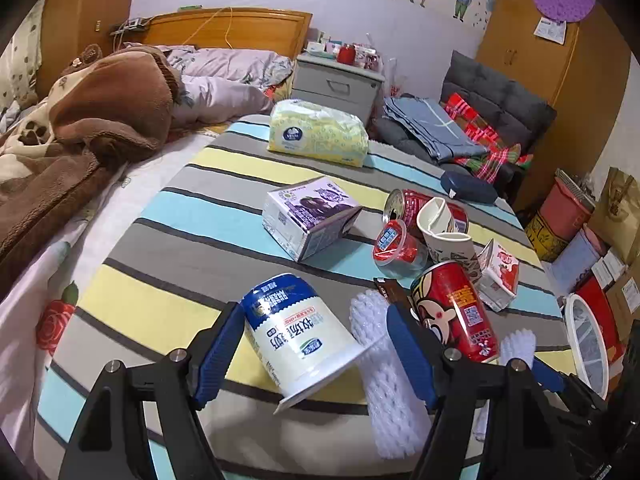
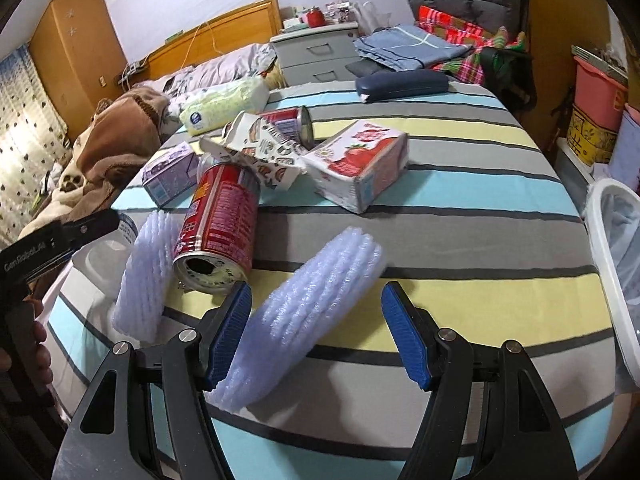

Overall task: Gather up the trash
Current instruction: 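Grasp the lavender foam sleeve with the right tool while the left tool grasps the white yogurt cup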

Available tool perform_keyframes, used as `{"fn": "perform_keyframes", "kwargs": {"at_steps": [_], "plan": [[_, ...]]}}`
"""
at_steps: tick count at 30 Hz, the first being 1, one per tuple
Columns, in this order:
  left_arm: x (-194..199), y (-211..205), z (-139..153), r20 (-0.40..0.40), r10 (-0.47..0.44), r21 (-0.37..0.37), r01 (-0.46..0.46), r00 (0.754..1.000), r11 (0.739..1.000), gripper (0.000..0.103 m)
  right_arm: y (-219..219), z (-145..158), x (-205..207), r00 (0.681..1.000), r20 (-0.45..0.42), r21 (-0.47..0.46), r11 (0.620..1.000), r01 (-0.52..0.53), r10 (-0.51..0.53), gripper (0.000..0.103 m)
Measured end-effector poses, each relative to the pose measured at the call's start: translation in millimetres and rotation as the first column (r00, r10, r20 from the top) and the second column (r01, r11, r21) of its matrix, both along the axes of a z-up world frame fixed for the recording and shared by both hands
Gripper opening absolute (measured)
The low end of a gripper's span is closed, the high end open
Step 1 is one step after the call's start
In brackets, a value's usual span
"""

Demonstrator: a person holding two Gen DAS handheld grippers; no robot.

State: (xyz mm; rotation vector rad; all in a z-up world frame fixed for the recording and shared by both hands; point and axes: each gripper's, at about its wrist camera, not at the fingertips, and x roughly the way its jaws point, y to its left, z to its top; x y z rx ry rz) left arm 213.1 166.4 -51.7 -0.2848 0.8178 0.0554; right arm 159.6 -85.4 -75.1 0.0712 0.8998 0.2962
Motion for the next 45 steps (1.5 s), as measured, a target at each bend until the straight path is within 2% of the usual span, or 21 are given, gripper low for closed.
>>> {"fn": "perform_keyframes", "kwargs": {"at_steps": [5,9,13,18,22,26,28,33,37,40,41,42,45], "plan": [[3,3,-8,-0.021,-0.018,-0.007,0.018,1.000,1.000,0.075,5,-5,2,0.999,-0.031,-0.032,0.999,-0.032,0.031,0.069],[-1,6,-9,-0.033,-0.030,0.003,0.031,0.999,1.000,0.075,7,-2,-5,0.999,-0.008,-0.116,0.992,-0.045,0.045,0.069],[-7,9,-10,-0.052,-0.028,0.031,0.029,0.998,0.999,0.075,1,0,-7,0.999,-0.005,-0.126,0.991,-0.048,0.048,0.061],[-17,14,-13,-0.078,-0.040,0.050,0.044,0.996,0.998,0.075,-5,2,-13,0.998,-0.001,-0.138,0.988,-0.063,0.063,0.043],[-21,24,-14,-0.071,0.017,0.059,-0.013,0.997,0.998,0.075,-8,0,-14,0.998,-0.006,-0.134,0.989,-0.059,0.059,0.040],[-21,26,-13,-0.037,0.027,0.006,-0.027,0.999,1.000,0.075,-10,-1,-17,0.999,-0.004,-0.135,0.989,-0.053,0.053,0.039],[-21,21,-12,-0.017,0.024,0.032,-0.023,1.000,0.999,0.075,-11,-2,-18,0.999,0.000,-0.144,0.988,-0.047,0.048,0.036],[-19,19,-19,-0.054,0.031,0.081,-0.027,0.998,0.996,0.075,-12,-1,-17,0.999,0.003,-0.136,0.990,-0.047,0.048,0.032],[-27,18,-13,-0.004,0.007,0.069,-0.006,1.000,0.998,0.075,-13,-2,-16,0.999,0.002,-0.128,0.991,-0.042,0.043,0.032],[-23,12,-13,-0.018,0.014,0.139,-0.011,1.000,0.990,0.075,-12,-2,-15,0.999,0.003,-0.123,0.992,-0.042,0.043,0.029],[-22,11,-16,-0.028,0.025,0.163,-0.020,0.999,0.986,0.073,-13,-2,-16,0.999,0.005,-0.121,0.992,-0.045,0.046,0.027],[-20,13,-19,-0.039,0.026,0.162,-0.020,0.999,0.987,0.067,-12,-3,-17,0.999,0.006,-0.121,0.991,-0.051,0.052,0.027],[-19,24,-27,-0.055,0.044,0.112,-0.037,0.998,0.993,0.049,-14,-4,-16,0.998,0.006,-0.111,0.992,-0.056,0.057,0.026]]}}
